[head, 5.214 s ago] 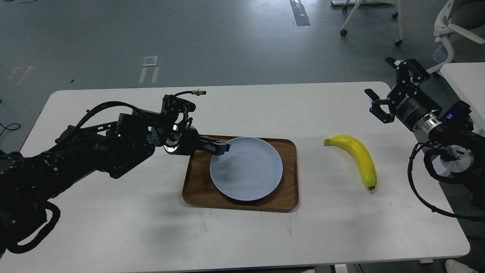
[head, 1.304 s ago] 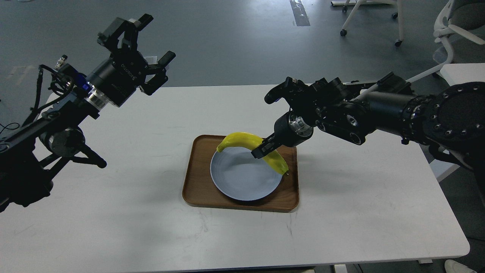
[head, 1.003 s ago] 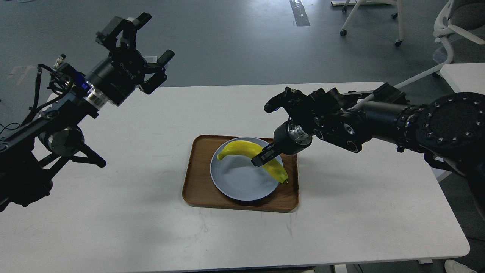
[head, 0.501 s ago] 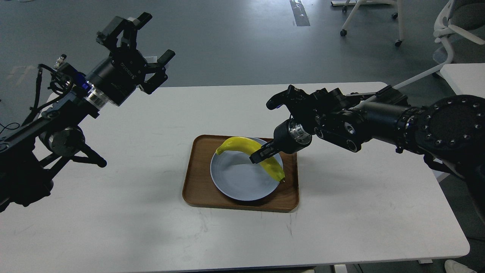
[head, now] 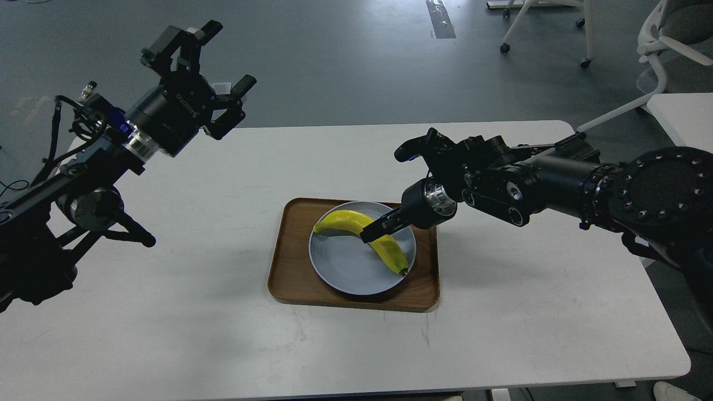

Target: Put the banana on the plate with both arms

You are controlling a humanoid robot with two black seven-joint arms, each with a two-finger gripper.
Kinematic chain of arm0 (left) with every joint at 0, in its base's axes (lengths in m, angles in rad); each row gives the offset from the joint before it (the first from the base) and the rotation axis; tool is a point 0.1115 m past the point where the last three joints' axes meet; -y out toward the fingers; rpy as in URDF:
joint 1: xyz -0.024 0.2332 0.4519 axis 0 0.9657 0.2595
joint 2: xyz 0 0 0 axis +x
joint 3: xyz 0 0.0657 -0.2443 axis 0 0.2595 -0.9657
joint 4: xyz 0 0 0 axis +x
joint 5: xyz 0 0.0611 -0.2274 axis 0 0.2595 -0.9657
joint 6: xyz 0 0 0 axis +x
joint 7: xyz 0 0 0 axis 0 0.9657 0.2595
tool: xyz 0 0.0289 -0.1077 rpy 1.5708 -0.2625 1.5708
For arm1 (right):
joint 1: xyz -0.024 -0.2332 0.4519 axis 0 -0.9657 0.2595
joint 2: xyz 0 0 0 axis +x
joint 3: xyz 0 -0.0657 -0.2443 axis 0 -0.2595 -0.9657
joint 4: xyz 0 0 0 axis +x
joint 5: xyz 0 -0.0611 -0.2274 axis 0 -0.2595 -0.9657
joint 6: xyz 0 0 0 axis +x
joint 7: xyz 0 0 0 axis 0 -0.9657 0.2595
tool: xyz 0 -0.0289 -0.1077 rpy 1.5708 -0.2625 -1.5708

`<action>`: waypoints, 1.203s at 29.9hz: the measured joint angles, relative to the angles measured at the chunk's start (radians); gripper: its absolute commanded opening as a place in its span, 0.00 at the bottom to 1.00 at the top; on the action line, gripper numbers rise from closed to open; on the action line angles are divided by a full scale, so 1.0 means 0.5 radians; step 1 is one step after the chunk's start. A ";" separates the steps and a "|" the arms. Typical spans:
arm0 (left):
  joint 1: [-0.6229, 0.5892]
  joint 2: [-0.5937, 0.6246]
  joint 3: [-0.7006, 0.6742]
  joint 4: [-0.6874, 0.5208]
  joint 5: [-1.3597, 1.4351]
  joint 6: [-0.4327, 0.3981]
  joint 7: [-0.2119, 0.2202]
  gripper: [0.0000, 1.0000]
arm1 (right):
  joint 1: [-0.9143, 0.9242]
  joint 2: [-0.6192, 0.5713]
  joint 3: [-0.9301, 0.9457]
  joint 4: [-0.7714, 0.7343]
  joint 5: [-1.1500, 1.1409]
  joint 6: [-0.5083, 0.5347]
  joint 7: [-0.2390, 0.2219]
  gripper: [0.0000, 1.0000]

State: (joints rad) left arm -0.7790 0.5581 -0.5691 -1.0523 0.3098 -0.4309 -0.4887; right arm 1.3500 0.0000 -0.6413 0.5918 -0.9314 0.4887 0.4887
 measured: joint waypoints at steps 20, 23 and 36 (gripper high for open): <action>0.096 -0.053 -0.001 0.027 0.000 0.008 0.000 0.98 | -0.444 -0.986 1.158 0.263 1.156 0.000 0.000 0.99; 0.138 -0.123 -0.048 0.056 0.000 0.012 0.000 0.98 | -0.702 -1.077 1.476 0.289 1.256 -0.001 0.000 0.99; 0.281 -0.441 -0.099 0.486 0.081 0.017 0.000 0.98 | -1.108 -1.034 1.929 0.203 1.338 0.000 0.000 0.99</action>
State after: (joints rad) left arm -0.6386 0.3376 -0.6188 -0.8092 0.3501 -0.4223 -0.4887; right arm 0.7958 -0.5170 0.3234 0.6932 -0.2625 0.4885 0.4886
